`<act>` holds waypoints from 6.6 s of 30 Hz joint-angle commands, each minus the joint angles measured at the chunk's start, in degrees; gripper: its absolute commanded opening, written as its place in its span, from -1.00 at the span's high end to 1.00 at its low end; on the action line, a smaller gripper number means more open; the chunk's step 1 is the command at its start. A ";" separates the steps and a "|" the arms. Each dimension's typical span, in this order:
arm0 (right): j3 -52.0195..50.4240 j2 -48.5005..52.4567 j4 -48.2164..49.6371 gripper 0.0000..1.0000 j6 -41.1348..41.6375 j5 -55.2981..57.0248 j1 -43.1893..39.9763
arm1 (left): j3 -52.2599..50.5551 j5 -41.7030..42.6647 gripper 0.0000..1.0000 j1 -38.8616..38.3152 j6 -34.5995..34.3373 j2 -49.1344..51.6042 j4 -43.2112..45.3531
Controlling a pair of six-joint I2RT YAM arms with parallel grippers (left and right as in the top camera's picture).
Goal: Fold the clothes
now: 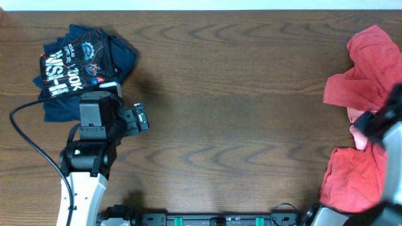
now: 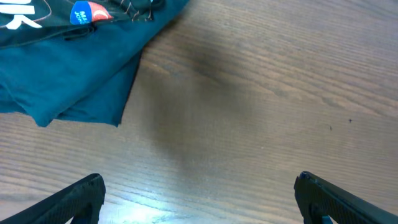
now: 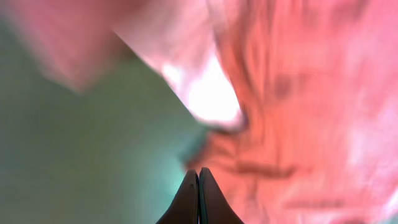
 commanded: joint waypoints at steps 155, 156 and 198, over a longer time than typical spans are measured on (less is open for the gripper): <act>21.44 8.02 -28.74 0.57 -20.92 -20.79 18.60 | 8.24 17.33 0.88 -25.33 -35.82 28.68 51.69; 19.45 8.02 -28.33 0.61 -22.53 -23.15 18.62 | 8.85 17.33 0.88 -23.45 -35.82 27.21 51.69; -17.49 21.53 18.62 0.78 -12.92 -17.44 36.94 | 9.44 17.38 0.88 -3.65 -29.14 18.99 45.09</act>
